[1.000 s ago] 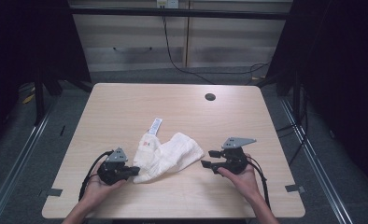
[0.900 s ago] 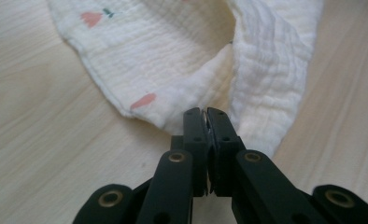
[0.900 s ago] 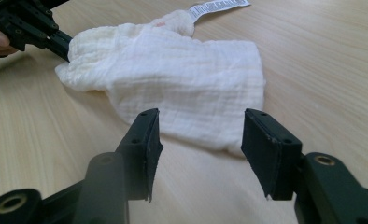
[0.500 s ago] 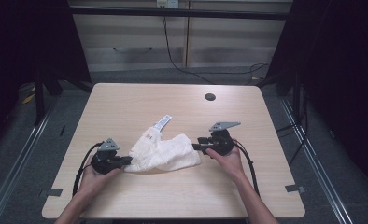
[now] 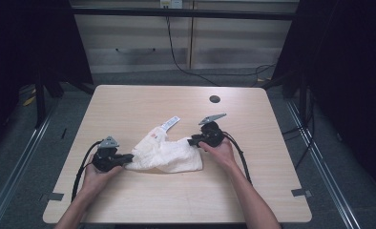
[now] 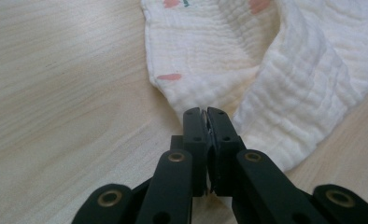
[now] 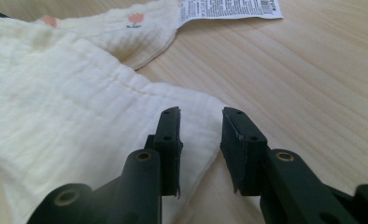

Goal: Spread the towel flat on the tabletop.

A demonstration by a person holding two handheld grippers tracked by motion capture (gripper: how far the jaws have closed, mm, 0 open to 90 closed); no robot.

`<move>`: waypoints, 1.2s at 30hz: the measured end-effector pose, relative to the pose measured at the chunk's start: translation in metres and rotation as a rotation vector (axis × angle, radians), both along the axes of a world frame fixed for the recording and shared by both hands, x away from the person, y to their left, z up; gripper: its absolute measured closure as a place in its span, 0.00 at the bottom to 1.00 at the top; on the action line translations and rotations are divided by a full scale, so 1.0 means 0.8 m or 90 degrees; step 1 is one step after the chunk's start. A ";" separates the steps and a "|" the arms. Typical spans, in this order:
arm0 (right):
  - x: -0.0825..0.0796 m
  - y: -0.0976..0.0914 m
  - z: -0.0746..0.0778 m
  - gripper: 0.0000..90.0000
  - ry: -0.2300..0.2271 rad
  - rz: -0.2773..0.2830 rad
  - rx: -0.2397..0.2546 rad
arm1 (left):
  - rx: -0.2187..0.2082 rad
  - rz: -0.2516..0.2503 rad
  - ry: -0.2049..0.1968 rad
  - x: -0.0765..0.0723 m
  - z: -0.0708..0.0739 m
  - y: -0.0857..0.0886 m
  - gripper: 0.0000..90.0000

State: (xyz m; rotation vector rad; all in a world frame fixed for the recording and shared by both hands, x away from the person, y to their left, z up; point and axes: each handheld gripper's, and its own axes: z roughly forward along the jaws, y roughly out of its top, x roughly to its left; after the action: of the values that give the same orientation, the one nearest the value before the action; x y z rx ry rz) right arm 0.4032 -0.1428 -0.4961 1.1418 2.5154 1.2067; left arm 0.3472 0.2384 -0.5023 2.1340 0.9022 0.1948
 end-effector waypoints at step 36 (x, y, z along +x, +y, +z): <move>0.012 -0.006 0.012 1.00 0.001 -0.019 0.083 | -0.006 0.006 0.000 -0.002 0.002 -0.002 0.97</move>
State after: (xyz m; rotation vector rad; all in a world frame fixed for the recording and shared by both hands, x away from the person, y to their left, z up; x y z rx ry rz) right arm 0.4131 -0.1475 -0.4867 1.2058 2.4429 1.3795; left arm 0.3455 0.2371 -0.5007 2.1214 0.9125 0.1945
